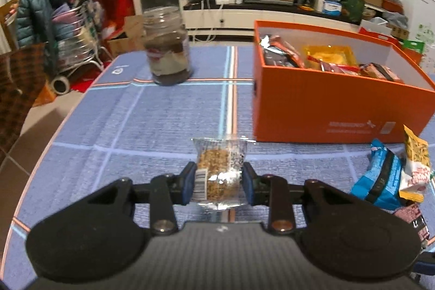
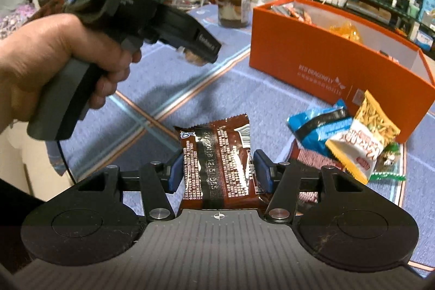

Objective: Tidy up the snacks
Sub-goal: 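Lift both held packets and carry them toward the orange box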

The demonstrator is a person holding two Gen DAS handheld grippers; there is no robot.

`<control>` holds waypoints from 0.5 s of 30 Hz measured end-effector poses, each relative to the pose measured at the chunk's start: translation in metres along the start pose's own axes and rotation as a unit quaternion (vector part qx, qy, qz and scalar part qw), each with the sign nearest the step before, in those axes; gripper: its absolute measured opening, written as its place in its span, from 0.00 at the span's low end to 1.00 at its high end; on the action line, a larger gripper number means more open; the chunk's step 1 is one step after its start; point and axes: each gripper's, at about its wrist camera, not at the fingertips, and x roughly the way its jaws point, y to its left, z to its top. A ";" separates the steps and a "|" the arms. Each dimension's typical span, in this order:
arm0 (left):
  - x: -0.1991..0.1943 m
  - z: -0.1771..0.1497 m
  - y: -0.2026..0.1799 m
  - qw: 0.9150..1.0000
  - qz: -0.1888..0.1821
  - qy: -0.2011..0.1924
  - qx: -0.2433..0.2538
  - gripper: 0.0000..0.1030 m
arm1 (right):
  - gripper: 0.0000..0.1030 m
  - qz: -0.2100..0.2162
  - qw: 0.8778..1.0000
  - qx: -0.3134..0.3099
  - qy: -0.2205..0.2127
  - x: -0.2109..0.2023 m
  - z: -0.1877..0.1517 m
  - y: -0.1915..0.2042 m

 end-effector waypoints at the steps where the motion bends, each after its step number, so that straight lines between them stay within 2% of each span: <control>1: -0.001 0.001 0.000 1.000 0.004 -0.002 -0.002 0.31 | 0.41 -0.001 1.000 0.001 -0.004 -0.002 0.002 -0.001; 7: -0.016 0.006 -0.008 1.000 0.017 -0.020 0.001 0.31 | 0.41 -0.015 0.999 0.014 -0.025 -0.012 0.008 -0.010; 15: -0.022 0.005 -0.018 0.999 0.028 -0.024 0.023 0.31 | 0.41 -0.027 0.999 0.026 -0.032 -0.018 0.008 -0.019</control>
